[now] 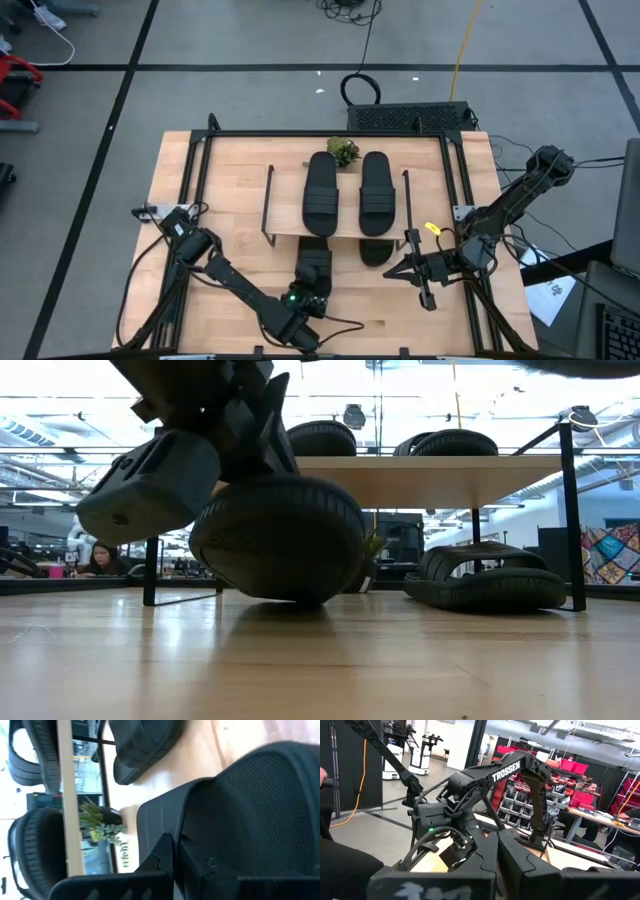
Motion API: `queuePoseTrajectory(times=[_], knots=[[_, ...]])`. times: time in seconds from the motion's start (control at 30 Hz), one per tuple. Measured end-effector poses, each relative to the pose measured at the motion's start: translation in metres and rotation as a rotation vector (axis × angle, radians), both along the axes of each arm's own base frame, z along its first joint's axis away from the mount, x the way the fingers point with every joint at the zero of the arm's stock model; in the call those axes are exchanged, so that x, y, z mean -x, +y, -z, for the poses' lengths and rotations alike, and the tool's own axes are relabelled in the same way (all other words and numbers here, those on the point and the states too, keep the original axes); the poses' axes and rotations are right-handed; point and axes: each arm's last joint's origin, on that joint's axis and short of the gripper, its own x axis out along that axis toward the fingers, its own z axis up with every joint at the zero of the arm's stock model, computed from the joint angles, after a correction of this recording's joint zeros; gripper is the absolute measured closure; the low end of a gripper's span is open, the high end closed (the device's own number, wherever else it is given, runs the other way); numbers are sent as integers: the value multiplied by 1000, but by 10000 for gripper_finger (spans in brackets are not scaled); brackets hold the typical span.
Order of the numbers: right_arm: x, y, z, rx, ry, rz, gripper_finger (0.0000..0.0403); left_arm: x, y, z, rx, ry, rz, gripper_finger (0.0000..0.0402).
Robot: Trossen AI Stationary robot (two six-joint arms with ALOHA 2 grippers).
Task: Pick and place slides into the shelf
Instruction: Put the black slipper under the shelf
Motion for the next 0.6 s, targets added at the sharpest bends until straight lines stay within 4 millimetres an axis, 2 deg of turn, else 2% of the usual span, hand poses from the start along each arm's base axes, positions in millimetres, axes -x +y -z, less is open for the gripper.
queuePoseTrajectory(times=[0.27, 0.6], knots=[[0, 0, 0, -1, -1, 0, 401, 3, 9, -3, -118, 7, -10, 399], [0, 0, -1, -4, -4, 0, 401, 9, 16, -1, -185, 48, -18, 399]])
